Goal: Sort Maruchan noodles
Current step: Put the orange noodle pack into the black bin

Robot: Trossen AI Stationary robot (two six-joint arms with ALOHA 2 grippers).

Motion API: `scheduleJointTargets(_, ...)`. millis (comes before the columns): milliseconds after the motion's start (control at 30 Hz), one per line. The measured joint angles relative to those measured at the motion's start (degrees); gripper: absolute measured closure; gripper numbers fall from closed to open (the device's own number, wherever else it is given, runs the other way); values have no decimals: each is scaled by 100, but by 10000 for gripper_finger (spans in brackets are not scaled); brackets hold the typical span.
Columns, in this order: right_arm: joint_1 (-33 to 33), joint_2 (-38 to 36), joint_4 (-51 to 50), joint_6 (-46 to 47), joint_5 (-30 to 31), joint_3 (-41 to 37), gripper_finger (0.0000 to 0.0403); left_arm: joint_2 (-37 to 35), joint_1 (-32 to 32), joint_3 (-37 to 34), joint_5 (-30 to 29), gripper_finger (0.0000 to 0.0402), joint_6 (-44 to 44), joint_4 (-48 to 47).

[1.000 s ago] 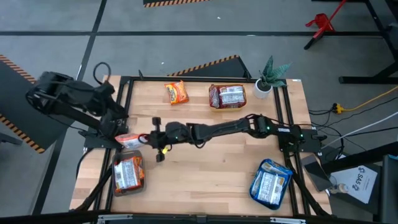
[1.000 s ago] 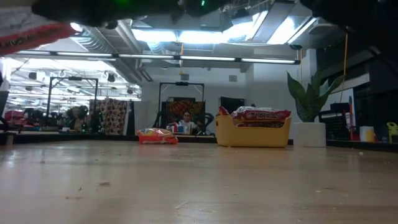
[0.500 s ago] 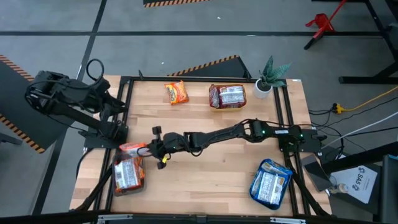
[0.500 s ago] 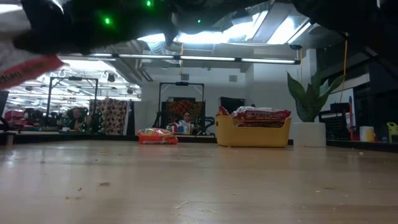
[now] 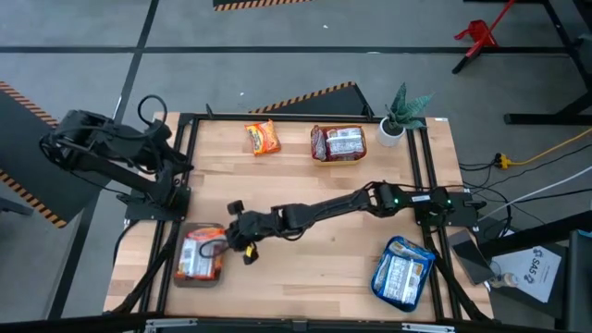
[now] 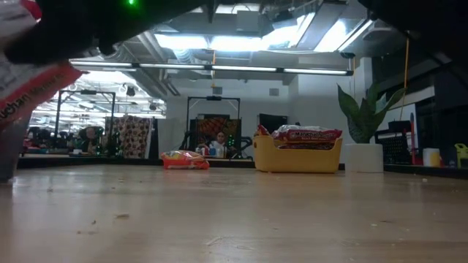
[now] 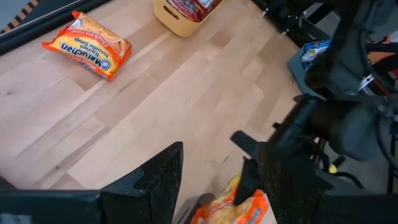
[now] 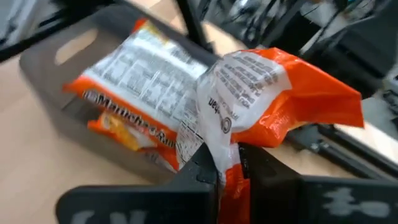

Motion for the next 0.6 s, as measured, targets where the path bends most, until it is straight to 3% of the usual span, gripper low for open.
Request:
scheduleJointTargets(200, 111, 10, -692, -1, 489, 447, 386, 0, 0, -70, -25, 200, -4, 13)
scheduleJointTargets(400, 12, -42, -173, -126, 689, 547, 386, 0, 0, -70, -35, 200, -2, 63)
scheduleJointTargets(600, -110, 209, 476, -141, 366, 542, 386, 2, 0, -70, -85, 200, 13, 63)
